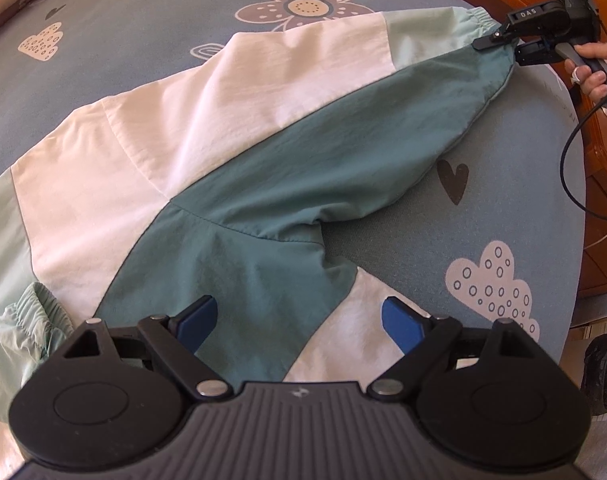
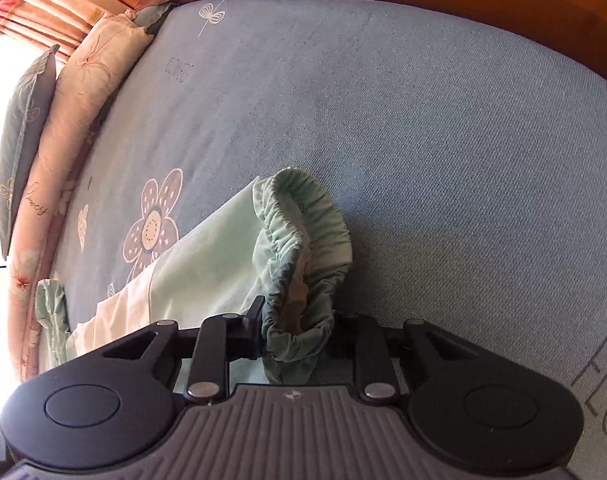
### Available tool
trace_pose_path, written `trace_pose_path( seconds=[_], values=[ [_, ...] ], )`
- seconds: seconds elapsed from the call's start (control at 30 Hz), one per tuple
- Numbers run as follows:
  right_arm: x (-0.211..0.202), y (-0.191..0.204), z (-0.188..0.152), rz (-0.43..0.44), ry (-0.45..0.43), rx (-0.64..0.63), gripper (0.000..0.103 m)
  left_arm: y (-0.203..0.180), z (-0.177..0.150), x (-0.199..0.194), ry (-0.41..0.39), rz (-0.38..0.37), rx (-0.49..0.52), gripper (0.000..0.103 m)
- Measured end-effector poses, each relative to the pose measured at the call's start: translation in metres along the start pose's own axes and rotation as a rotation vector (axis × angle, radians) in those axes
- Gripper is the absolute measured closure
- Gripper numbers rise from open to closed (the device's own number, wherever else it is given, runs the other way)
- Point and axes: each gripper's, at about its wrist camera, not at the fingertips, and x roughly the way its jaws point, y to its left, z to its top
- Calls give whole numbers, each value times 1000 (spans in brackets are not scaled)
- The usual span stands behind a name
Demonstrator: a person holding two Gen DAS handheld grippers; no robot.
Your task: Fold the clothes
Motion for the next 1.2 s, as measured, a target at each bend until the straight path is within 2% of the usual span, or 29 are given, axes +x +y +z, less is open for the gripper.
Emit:
trace_pose_path(
  seconds=[0.07,0.3,0.5,0.63,0.97,1.2],
  values=[
    [-2,18,-3,-62,-8,-44,78,3,-3,-5,-5,10,-5,14],
    [-27,92,-25,-100,-74,-154,78,12,-22,-26,-26,49,-9,14],
    [-43,162,-39,-108,-110,-260,78,28,-48,-48,-58,68,-72,14],
    [-45,218,-54,-52,-109,-336,78,43,-70,-68,-86,84,-109,14],
    [-8,339,-115,118,-36,-477,79,86,-142,-108,-132,132,-231,14],
    [35,406,-164,135,32,-594,79,105,-186,-125,-142,147,-276,14]
  ],
)
